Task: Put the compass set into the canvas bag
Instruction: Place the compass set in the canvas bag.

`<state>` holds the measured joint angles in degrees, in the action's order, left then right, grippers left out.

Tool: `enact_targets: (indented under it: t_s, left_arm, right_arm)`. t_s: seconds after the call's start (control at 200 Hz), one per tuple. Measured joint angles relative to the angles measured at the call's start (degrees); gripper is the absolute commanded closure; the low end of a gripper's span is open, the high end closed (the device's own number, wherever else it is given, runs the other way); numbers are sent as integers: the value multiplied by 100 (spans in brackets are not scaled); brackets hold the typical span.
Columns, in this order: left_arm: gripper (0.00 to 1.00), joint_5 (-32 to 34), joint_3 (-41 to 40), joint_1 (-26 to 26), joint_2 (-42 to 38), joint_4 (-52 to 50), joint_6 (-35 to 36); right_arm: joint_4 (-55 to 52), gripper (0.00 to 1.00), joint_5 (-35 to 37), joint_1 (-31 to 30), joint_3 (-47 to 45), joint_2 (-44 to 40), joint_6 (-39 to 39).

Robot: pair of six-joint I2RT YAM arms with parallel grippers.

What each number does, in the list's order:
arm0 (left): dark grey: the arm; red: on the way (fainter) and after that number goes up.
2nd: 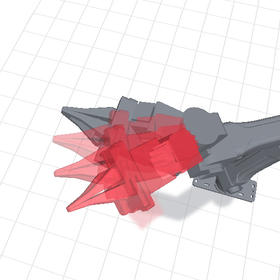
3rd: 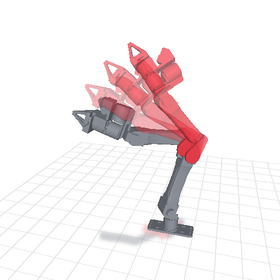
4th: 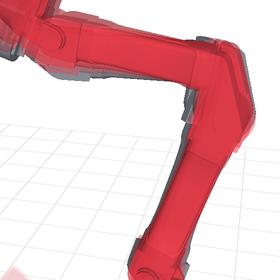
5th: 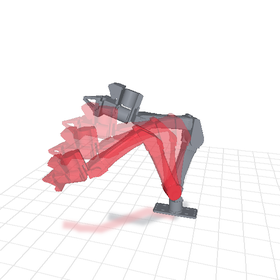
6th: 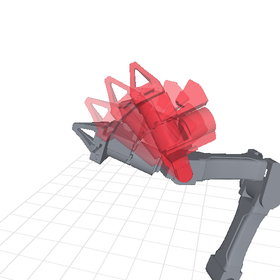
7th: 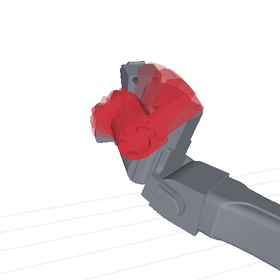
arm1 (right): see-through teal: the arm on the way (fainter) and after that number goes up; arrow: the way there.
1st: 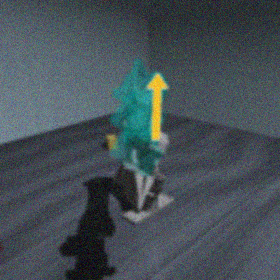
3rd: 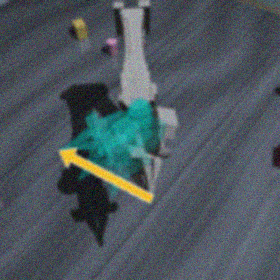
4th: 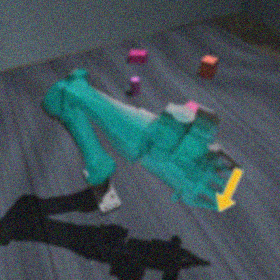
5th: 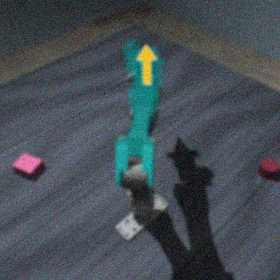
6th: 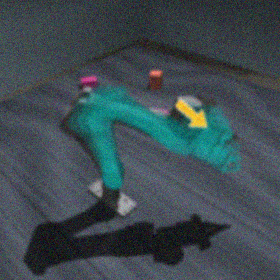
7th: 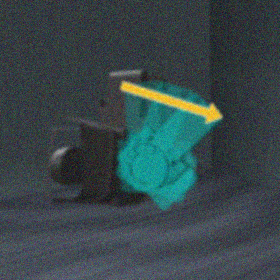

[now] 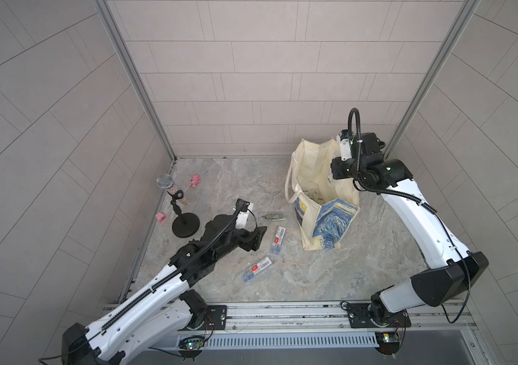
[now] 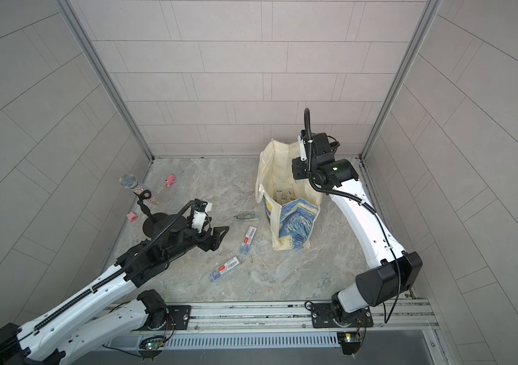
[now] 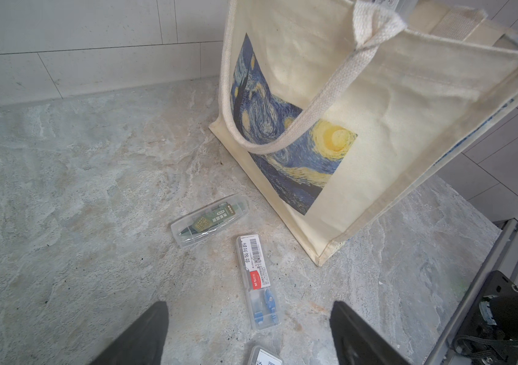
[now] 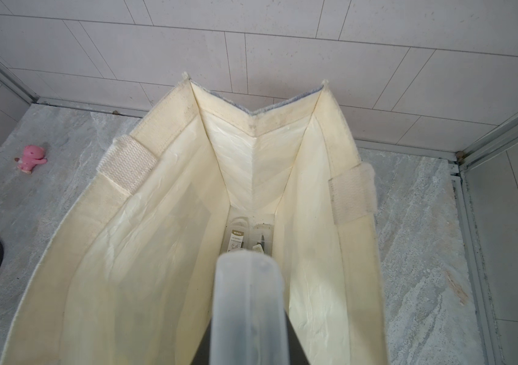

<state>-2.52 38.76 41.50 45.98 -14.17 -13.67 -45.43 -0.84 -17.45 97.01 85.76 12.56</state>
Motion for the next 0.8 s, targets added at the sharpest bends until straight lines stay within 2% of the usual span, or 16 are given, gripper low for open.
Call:
enact_targets:
  t_s: [0.465,0.801]
  left_arm:
    - [14,76,0,0,7,-116,0]
    - [15,127,0,0,79,-120,0]
  right_arm:
    - [9,100,-35,-28,-133,1084,-9]
    - [15,100,-195,-28,-369,1547,2]
